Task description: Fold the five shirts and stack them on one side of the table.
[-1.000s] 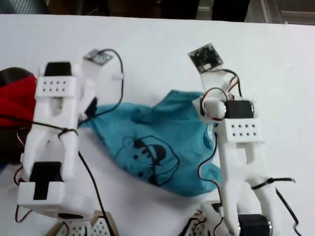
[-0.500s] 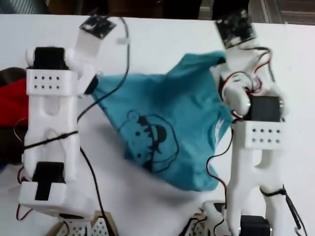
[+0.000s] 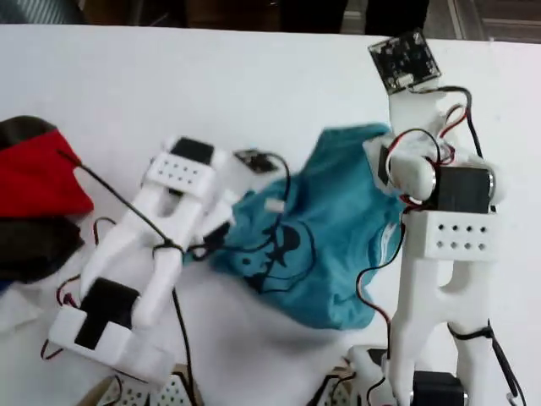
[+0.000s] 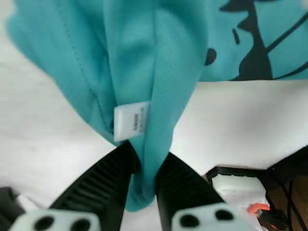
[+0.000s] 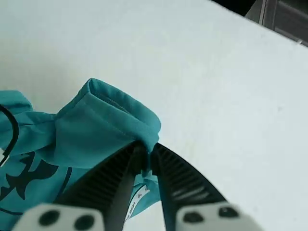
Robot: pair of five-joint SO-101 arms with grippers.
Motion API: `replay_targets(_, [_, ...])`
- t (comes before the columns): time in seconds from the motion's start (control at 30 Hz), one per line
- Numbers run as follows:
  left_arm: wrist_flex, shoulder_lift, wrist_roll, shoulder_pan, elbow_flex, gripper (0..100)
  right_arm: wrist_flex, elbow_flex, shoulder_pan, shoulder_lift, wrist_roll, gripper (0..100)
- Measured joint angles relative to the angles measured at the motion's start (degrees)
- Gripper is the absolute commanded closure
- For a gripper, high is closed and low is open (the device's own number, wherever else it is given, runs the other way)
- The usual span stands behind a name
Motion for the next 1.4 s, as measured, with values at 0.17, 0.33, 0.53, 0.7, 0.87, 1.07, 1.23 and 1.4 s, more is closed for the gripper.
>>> replay_targets(0.17, [1.4,0.0,-4.3,0.0,1.6,71,0.0,2.4,0.0,0.0,0.0,98.1])
replay_targets(0.33, [5.6,0.0,-8.4,-3.6,-5.4,72,0.0,2.4,0.0,0.0,0.0,98.1])
replay_targets(0.53, [5.7,0.0,-9.5,-13.1,-14.5,72,0.0,2.4,0.0,0.0,0.0,98.1])
replay_targets(0.7, [1.0,-0.1,-9.5,-13.3,-7.5,72,0.0,2.4,-0.1,0.0,0.0,98.1])
replay_targets(0.87, [-8.5,-0.1,-6.7,-10.7,2.5,72,0.0,2.5,-0.1,0.0,0.0,98.1])
replay_targets(1.07, [-12.7,-0.1,-2.9,-4.5,8.0,72,0.0,2.5,-0.1,0.0,0.0,98.1])
replay_targets(1.23, [-12.9,-0.1,-1.4,-0.2,10.5,72,0.0,2.5,-0.1,0.0,0.0,98.1])
replay_targets(1.4, [-13.4,-0.1,-1.4,1.6,15.5,72,0.0,2.5,-0.1,0.0,0.0,98.1])
